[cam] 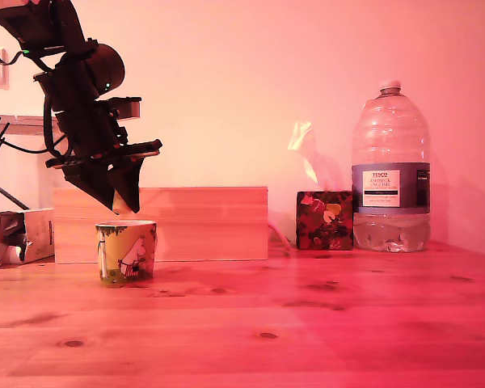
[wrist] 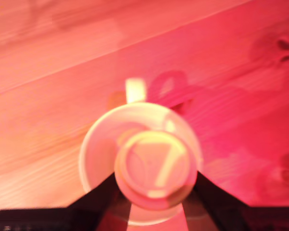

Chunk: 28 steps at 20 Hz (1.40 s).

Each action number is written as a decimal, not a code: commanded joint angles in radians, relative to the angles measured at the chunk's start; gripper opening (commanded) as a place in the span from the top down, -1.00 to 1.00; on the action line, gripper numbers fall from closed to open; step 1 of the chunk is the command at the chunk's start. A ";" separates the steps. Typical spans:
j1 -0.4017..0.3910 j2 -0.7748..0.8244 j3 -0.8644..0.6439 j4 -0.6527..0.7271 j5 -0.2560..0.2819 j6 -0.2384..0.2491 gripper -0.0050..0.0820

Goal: Pick up the coffee capsules from the table one by one and drop them inside the nearest coffee cup

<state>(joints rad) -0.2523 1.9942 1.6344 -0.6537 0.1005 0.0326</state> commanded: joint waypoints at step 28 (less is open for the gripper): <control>-0.008 -0.280 -0.244 0.285 0.075 0.073 0.89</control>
<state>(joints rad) -0.2554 1.7378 1.4265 -0.3977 0.1677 0.0978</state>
